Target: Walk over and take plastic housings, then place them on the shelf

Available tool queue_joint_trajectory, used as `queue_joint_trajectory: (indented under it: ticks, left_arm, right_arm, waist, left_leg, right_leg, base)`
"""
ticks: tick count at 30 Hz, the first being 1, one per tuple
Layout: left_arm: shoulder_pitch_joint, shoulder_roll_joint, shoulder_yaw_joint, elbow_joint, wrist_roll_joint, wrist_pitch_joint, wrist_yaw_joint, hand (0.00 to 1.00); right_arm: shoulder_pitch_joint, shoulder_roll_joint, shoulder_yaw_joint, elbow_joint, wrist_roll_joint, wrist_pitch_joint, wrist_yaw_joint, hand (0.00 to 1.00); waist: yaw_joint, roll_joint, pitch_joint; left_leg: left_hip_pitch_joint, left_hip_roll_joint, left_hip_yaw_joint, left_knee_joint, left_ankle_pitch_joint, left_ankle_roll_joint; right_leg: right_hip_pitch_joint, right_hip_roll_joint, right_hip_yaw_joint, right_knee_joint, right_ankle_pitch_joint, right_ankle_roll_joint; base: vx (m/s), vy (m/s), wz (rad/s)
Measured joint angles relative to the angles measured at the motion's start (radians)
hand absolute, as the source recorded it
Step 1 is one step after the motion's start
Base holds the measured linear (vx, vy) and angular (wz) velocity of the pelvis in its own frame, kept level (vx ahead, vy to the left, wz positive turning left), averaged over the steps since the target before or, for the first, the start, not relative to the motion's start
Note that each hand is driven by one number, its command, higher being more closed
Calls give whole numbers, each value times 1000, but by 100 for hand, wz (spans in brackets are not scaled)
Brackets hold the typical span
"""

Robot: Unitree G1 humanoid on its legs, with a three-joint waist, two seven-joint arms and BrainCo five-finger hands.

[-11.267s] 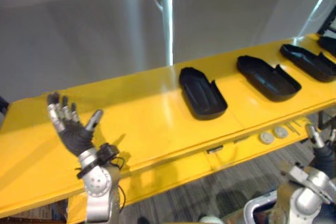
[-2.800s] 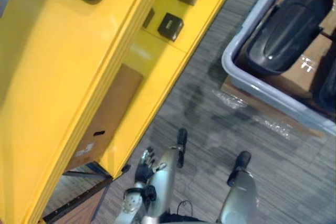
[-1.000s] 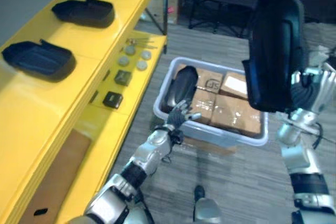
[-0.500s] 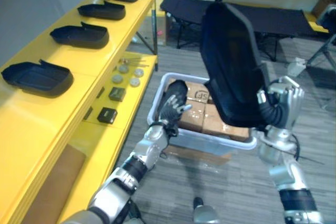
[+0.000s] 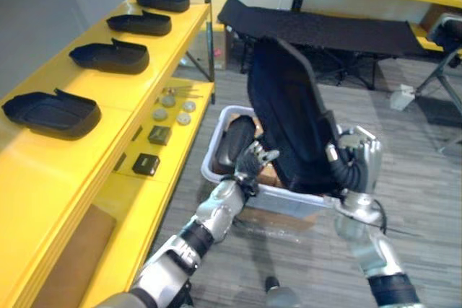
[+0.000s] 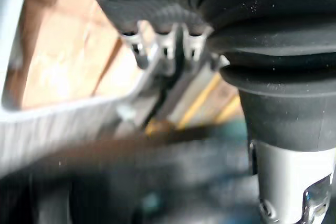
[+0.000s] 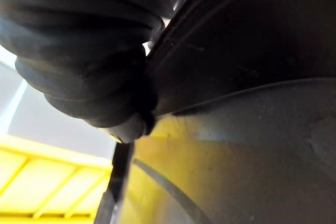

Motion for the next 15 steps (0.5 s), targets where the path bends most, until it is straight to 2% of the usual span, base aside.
queue_joint_trajectory:
  ticks: [4,5,9,15]
  left_arm:
    - [0,-17,-6,-7,-6,5,-30,0]
    - [1,-19,-9,-7,-17,5,-31,100]
    - [14,-19,-40,-7,-44,2,-22,100]
    - [14,-19,-42,-20,-34,-47,46,100]
  right_arm:
    - [0,1,17,17,1,2,0,100]
    - [0,1,17,19,4,4,0,100]
    - [0,6,44,45,44,8,0,100]
    - [-1,45,64,46,94,22,27,100]
  waist:
    - [1,1,-2]
    - [1,1,-4]
    - [1,0,-36]
    - [8,0,-42]
  left_leg:
    - [0,0,-5,0,0,0]
    - [0,0,-8,0,1,0]
    - [-2,0,-13,0,1,-1]
    - [-2,0,-15,0,-1,-5]
  right_leg:
    - [2,0,-3,1,0,0]
    - [2,0,-4,1,0,0]
    - [4,0,-12,1,-1,-1]
    - [5,0,-14,0,-6,-8]
  base:
    - [0,0,0]
    - [-21,9,3]
    - [-7,5,3]
    - [0,0,0]
